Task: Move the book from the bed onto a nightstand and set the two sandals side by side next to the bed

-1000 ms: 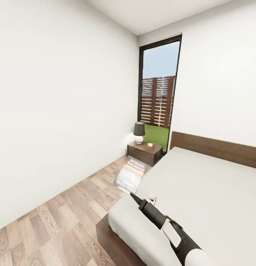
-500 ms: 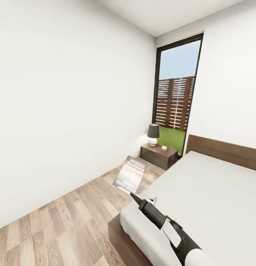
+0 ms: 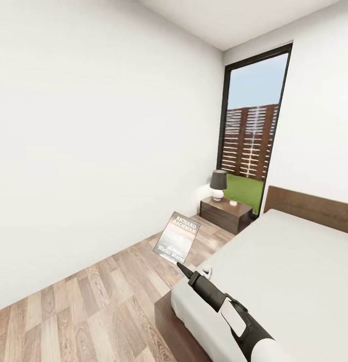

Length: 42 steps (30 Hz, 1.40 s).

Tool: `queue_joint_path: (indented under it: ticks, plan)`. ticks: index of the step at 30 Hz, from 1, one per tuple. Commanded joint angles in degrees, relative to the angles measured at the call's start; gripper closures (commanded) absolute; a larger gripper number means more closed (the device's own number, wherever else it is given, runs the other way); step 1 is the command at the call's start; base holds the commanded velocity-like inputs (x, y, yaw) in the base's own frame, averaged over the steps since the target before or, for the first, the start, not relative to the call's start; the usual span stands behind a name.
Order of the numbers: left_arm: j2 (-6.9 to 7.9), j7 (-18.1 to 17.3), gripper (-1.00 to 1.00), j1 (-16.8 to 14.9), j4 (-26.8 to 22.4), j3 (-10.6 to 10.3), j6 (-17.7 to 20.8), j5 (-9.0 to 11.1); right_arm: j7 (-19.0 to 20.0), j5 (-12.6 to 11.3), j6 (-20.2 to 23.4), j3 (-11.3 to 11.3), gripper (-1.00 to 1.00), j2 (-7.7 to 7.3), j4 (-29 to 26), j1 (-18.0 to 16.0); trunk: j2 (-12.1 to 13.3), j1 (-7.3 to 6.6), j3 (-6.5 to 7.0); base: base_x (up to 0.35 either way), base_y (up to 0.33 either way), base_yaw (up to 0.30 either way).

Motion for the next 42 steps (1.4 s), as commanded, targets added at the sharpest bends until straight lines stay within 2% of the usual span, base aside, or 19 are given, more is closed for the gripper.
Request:
queue_joint_path:
  ticks: [1,20,42]
  plan:
    - [0.01,0.14,-1.0,0.06,-0.07,-0.5,-0.12,0.59,0.05,-0.62,0.59,0.15,1.0,-0.01,0.01,-0.02,-0.03,0.02,0.0,0.0,0.0,0.023]
    - [0.01,0.14,-1.0,0.06,-0.07,-0.5,-0.12,0.59,0.06,-0.6,0.58,0.25,1.0,0.61,-0.02,-0.02,-0.03,0.02,0.01,0.0,0.0,0.032]
    - [0.01,0.14,-1.0,0.06,-0.07,-0.52,-0.12,0.59,-0.02,-0.57,0.57,0.25,1.0,0.86,0.04,-0.02,-0.03,0.02,0.02,0.0,0.0,0.257]
